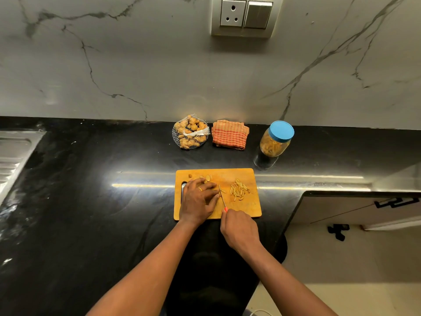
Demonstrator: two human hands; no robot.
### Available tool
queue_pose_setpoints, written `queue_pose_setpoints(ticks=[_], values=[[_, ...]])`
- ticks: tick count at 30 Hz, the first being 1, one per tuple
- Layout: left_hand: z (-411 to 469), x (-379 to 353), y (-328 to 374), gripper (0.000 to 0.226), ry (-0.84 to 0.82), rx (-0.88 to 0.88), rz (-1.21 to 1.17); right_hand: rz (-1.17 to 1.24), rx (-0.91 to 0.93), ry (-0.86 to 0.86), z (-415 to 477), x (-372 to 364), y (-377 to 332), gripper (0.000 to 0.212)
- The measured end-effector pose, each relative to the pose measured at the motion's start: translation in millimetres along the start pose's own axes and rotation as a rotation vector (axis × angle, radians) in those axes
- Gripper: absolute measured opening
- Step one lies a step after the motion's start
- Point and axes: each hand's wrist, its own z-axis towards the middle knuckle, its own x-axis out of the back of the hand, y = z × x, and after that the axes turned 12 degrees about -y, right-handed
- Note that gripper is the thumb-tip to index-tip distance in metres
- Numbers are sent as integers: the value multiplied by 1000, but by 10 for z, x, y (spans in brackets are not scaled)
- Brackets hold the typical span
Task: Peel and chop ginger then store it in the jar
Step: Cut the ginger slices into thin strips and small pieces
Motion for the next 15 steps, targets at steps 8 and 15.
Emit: queue_pose_setpoints(ticks=[8,15], values=[[0,-8,-4,13,10,-6,-4,-10,-10,-12,-6,-8,-28,45],[1,-18,-7,13,7,-10,2,-23,-11,-74,38,11,-62,38]])
